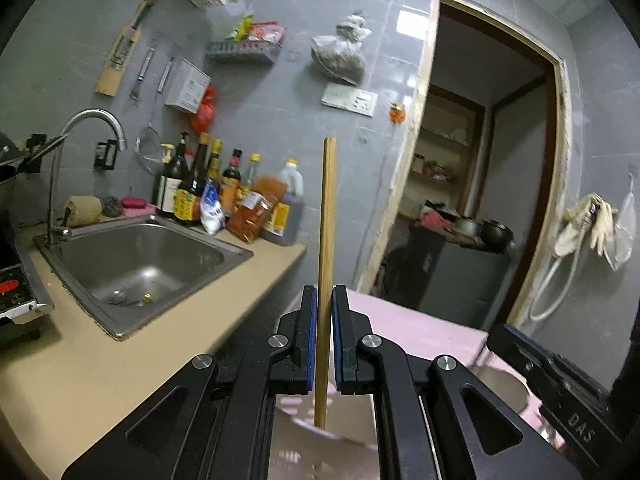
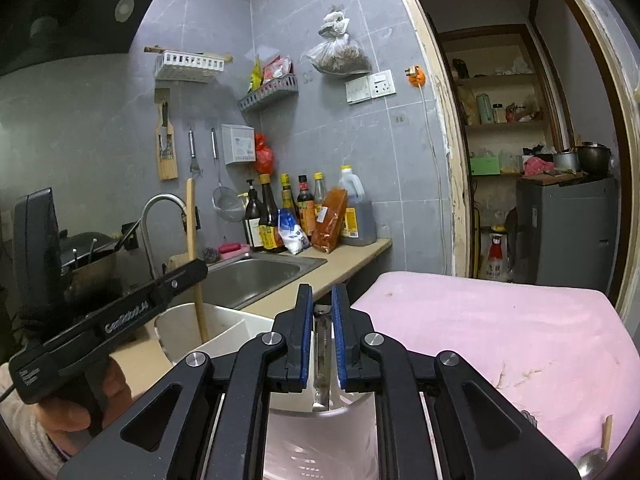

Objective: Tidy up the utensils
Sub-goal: 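Lift the chopsticks with both tools and carry them over the white caddy, then open both tools to drop the chopsticks into the white caddy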

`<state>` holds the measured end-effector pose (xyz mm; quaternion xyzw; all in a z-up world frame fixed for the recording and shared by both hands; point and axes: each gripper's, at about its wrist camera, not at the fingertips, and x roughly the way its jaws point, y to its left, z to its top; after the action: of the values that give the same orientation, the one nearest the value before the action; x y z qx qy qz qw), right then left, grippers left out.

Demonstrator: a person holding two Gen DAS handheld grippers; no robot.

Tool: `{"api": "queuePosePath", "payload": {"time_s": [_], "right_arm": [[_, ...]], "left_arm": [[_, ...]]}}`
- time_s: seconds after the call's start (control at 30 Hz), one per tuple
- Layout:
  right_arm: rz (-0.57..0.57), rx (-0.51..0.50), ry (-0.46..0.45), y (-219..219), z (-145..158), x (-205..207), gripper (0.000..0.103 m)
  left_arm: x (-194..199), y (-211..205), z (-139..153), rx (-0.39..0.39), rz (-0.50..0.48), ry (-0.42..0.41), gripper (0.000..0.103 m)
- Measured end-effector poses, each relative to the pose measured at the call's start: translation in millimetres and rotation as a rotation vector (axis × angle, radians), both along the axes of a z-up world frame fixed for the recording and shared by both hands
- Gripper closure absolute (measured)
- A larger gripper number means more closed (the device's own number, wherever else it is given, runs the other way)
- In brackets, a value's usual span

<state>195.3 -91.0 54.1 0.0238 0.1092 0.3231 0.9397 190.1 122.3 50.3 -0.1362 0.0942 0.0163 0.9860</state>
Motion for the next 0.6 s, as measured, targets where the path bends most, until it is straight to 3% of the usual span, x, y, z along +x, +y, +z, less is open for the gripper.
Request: {"api": "queuePosePath", "payload": {"time_s": [0.03, 0.1, 0.27, 0.33, 0.43, 0.53, 0.57, 0.6], "right_arm": [[0.000, 0.000, -0.002, 0, 1, -1, 0.090], [-0.001, 0.006, -0.006, -2, 2, -2, 0.077], [-0.017, 0.023, -0.022, -10, 9, -9, 0.076], [-0.031, 0.034, -0.029, -16, 12, -12, 0.075], [-0.062, 0.051, -0.047, -30, 19, -19, 0.073], [-0.099, 0.063, -0.067, -48, 24, -27, 0.052], [-0.114, 0.072, -0.077, -56, 26, -31, 0.050], [-0.125, 0.072, -0.082, -62, 27, -33, 0.049]], "left_arm": [[-1, -1, 0, 0.000, -0.011, 0.006, 0.098], [-4, -2, 1, -0.007, -0.038, 0.004, 0.097], [-13, -11, 9, 0.012, -0.069, -0.004, 0.091], [-16, -15, 12, 0.012, -0.085, -0.005, 0.075], [-23, -22, 18, 0.016, -0.098, -0.029, 0.067], [-30, -35, 25, 0.052, -0.109, -0.042, 0.061], [-33, -40, 28, 0.065, -0.113, -0.049, 0.058], [-34, -44, 30, 0.075, -0.118, -0.055, 0.048]]}}
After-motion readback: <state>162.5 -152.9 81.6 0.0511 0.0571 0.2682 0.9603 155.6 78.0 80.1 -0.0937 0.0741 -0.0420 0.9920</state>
